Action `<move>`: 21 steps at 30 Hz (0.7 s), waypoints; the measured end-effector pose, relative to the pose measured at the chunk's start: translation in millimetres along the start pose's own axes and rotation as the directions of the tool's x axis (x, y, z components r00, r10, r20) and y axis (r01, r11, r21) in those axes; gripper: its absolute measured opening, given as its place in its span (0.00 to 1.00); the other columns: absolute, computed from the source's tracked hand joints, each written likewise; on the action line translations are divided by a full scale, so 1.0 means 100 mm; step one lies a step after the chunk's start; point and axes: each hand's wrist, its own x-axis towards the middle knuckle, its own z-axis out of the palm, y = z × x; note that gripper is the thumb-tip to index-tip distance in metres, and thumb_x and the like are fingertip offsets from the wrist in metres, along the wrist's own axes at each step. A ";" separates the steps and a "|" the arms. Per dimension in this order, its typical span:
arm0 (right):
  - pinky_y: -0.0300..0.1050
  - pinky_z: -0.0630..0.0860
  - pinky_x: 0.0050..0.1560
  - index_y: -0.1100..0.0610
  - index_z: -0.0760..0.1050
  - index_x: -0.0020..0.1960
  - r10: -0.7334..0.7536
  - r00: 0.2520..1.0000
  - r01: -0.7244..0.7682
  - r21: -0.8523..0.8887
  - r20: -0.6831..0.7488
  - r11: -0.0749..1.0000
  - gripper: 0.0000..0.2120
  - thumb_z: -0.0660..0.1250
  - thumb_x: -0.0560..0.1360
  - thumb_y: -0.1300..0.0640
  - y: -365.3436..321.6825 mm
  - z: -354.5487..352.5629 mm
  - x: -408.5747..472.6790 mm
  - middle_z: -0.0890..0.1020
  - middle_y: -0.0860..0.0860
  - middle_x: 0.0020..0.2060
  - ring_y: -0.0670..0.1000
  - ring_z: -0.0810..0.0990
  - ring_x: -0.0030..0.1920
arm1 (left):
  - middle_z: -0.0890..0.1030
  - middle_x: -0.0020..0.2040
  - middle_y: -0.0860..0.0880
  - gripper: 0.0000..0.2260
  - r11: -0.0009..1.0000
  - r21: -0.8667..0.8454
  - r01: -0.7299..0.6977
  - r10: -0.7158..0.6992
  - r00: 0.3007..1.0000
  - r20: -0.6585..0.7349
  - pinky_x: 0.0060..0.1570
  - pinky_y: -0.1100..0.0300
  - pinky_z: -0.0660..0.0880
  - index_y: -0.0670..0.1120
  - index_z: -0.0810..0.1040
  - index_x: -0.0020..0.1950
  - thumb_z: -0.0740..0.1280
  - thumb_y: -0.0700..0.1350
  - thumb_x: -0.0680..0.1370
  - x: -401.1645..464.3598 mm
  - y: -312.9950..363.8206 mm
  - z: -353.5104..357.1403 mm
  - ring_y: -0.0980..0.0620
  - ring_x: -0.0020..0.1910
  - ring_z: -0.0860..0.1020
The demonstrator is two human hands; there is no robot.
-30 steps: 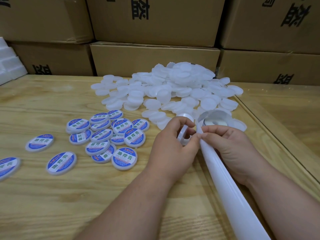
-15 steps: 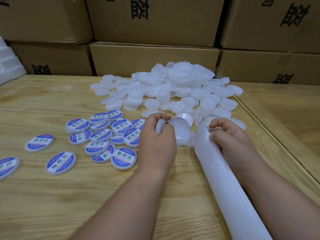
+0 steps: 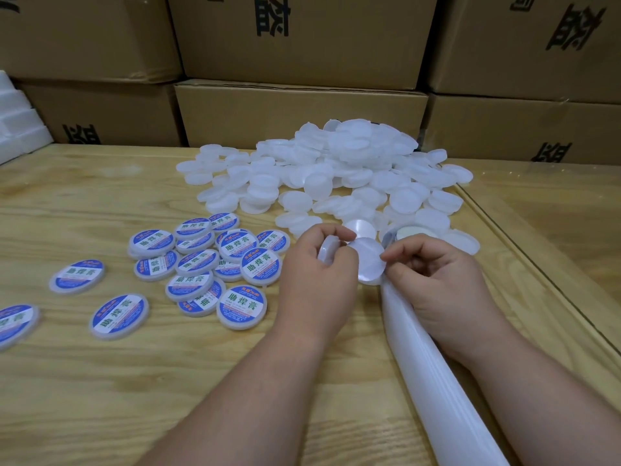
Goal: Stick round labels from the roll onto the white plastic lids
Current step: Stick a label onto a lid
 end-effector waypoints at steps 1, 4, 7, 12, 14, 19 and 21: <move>0.30 0.71 0.35 0.48 0.84 0.39 0.002 1.000 -0.002 0.002 -0.006 1.000 0.17 0.70 0.74 0.70 0.00 0.00 0.00 0.76 0.42 0.29 0.41 0.72 0.31 | 0.79 0.35 0.62 0.11 1.000 0.003 0.007 -0.007 1.000 0.006 0.29 0.70 0.68 0.56 0.80 0.42 0.61 0.45 0.65 0.00 0.00 0.00 0.61 0.31 0.73; 0.31 0.72 0.35 0.47 0.84 0.40 -0.001 1.000 0.002 0.032 -0.016 0.999 0.15 0.73 0.74 0.67 0.01 -0.01 0.01 0.75 0.42 0.31 0.42 0.72 0.32 | 0.80 0.37 0.61 0.11 1.000 0.007 0.026 -0.026 0.999 0.020 0.31 0.69 0.70 0.56 0.81 0.42 0.61 0.47 0.66 0.00 -0.02 0.00 0.59 0.35 0.77; 0.33 0.74 0.37 0.47 0.85 0.40 0.040 0.999 -0.036 0.125 -0.035 0.992 0.12 0.74 0.74 0.64 0.00 -0.02 0.02 0.79 0.45 0.34 0.43 0.76 0.35 | 0.82 0.37 0.56 0.08 0.998 -0.070 0.006 -0.003 0.999 0.053 0.37 0.65 0.74 0.53 0.81 0.44 0.63 0.48 0.71 0.00 0.00 -0.01 0.53 0.37 0.79; 0.39 0.62 0.24 0.55 0.81 0.43 0.239 0.970 -0.239 0.410 0.052 0.880 0.03 0.72 0.74 0.61 -0.01 -0.08 0.07 0.71 0.49 0.28 0.47 0.63 0.25 | 0.83 0.37 0.45 0.13 0.960 -0.280 -0.031 0.061 0.993 0.099 0.33 0.58 0.70 0.48 0.74 0.52 0.54 0.48 0.74 -0.02 0.02 -0.05 0.47 0.29 0.75; 0.37 0.57 0.21 0.56 0.76 0.40 0.290 0.942 -0.335 0.522 0.169 0.785 0.06 0.72 0.72 0.59 -0.03 -0.11 0.10 0.66 0.48 0.27 0.45 0.59 0.24 | 0.83 0.39 0.43 0.12 0.941 -0.338 -0.012 0.043 0.996 0.082 0.32 0.56 0.66 0.48 0.72 0.52 0.53 0.48 0.73 -0.01 0.02 -0.06 0.45 0.28 0.74; 0.35 0.54 0.18 0.56 0.73 0.44 0.351 0.808 -0.584 0.572 0.473 0.576 0.10 0.71 0.66 0.55 -0.06 -0.21 0.10 0.63 0.47 0.28 0.44 0.57 0.23 | 0.85 0.43 0.46 0.11 0.886 -0.456 0.084 -0.044 0.994 0.096 0.31 0.57 0.64 0.47 0.75 0.53 0.55 0.46 0.79 0.04 0.07 -0.04 0.44 0.32 0.76; 0.35 0.55 0.18 0.58 0.76 0.54 0.355 0.754 -0.649 0.543 0.552 0.533 0.19 0.71 0.63 0.57 -0.05 -0.23 0.10 0.63 0.47 0.28 0.44 0.59 0.22 | 0.84 0.43 0.46 0.14 0.848 -0.507 0.156 -0.103 0.986 0.131 0.29 0.59 0.66 0.48 0.79 0.52 0.54 0.45 0.85 0.04 0.08 -0.03 0.46 0.35 0.76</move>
